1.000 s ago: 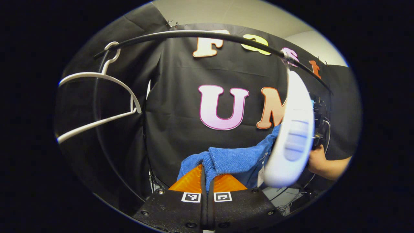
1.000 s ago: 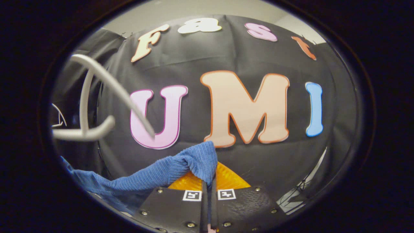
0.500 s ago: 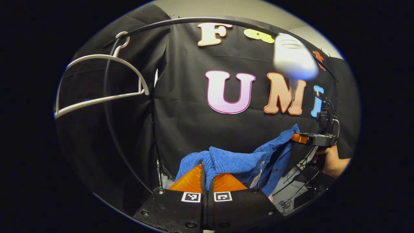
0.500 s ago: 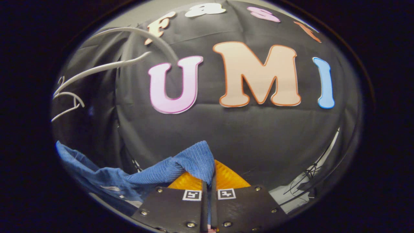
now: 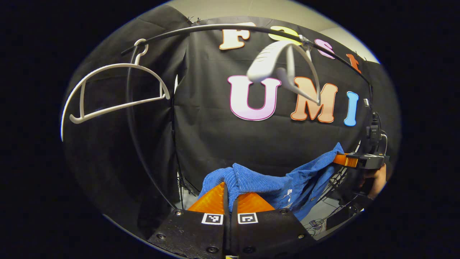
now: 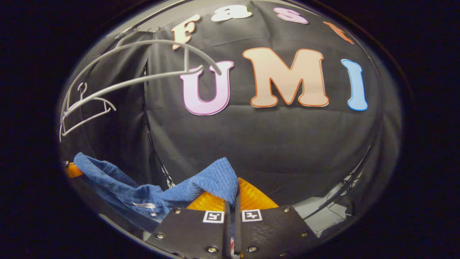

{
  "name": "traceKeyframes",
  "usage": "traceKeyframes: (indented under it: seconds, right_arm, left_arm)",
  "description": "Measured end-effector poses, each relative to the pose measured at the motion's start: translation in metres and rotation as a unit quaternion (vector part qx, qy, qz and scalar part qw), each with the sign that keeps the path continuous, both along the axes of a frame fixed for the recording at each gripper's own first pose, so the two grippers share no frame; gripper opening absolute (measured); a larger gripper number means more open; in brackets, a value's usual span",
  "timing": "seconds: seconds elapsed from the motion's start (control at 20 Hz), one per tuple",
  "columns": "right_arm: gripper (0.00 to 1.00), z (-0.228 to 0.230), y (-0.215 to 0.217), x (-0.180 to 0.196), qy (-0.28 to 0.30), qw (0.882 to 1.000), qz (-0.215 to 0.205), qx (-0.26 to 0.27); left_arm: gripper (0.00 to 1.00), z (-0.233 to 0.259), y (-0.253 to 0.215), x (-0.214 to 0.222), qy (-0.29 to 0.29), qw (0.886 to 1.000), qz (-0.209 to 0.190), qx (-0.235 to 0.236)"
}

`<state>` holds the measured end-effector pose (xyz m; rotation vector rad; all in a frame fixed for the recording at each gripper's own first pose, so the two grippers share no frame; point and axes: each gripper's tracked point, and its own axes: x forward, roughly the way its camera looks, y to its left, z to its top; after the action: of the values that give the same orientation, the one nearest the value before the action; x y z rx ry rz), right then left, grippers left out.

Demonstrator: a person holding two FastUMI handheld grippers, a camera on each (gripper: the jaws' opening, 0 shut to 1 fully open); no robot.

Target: Grasp the clothes on the hanger with both hands and then place them into the laundry hamper below.

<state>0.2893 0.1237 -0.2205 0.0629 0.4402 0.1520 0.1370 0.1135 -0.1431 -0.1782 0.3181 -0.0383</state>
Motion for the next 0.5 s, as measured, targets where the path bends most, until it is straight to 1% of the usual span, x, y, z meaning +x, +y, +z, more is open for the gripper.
traceKeyframes:
  seconds: [0.15, 0.25, 0.35, 0.5]
  right_arm:
    - [0.06, 0.017, -0.004, -0.025, 0.003, 1.000, 0.005, 0.010]
    - [0.05, 0.031, -0.007, -0.037, 0.003, 0.999, 0.001, 0.035]
    - [0.05, 0.046, -0.016, -0.044, -0.001, 0.998, -0.019, 0.056]
    - [0.06, 0.071, -0.032, -0.053, -0.016, 0.997, -0.047, 0.065]
  left_arm:
    - [0.01, 0.013, -0.021, -0.011, -0.007, 1.000, -0.011, 0.000]
    - [0.01, 0.021, -0.039, -0.012, -0.012, 1.000, -0.023, -0.002]
    - [0.01, 0.033, -0.056, -0.016, -0.019, 0.999, -0.035, -0.005]
    - [0.01, 0.055, -0.084, -0.006, -0.041, 0.997, -0.058, -0.001]
